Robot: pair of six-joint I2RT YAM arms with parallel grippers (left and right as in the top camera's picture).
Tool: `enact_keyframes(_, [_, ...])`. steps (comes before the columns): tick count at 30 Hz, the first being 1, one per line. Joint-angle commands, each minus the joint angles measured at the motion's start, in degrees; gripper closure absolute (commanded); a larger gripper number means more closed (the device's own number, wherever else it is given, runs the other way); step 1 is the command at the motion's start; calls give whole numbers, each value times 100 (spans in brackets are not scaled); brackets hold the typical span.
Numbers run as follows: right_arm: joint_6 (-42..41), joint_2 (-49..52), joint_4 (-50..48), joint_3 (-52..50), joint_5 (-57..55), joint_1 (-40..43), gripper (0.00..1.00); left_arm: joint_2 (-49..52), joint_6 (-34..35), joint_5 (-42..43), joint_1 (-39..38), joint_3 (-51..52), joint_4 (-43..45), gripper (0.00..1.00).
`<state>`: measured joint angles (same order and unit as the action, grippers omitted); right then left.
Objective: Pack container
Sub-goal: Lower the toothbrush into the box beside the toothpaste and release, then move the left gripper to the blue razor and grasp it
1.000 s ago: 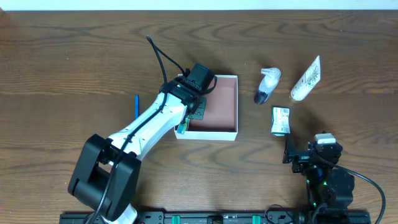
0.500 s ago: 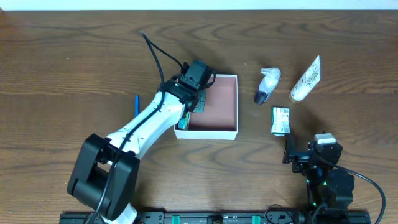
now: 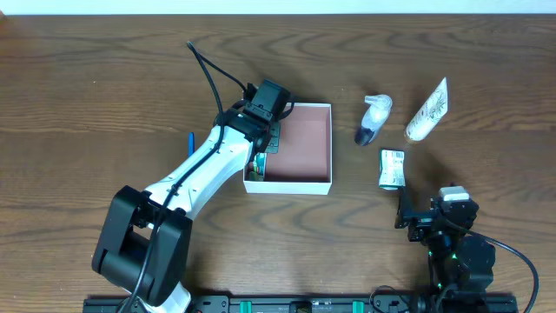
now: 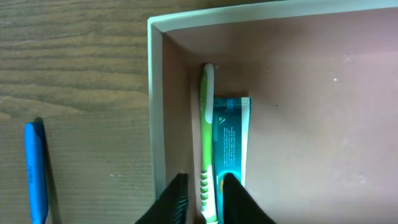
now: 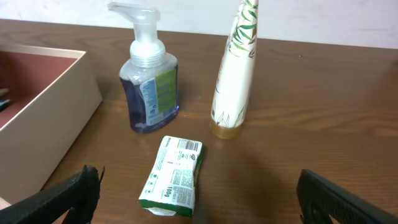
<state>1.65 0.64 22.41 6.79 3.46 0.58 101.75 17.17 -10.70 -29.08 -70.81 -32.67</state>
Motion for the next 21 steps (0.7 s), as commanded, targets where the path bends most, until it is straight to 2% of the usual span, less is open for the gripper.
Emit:
enact_keyframes(1, [-76,-33,7,-15,44,63,1,-175,72,90,24,-59,-205,70])
enact_keyframes(7, [-76,-33,7,-15,44,63,1,-1290,-87,94,79,-417,-1436,49])
enact_keyframes(11, [-76,-33,7,-15,44,63,1,-2081,-232,57,389,-413,-1923,40])
enact_keyframes(16, [-76,-33,7,-15,44,63,1,-2356,-796,57,1073,-328,-2345,38])
enact_keyframes(21, [-76,-33,7,-15,44,63,1,-1838,-1012,61,1930,92,-2072,35])
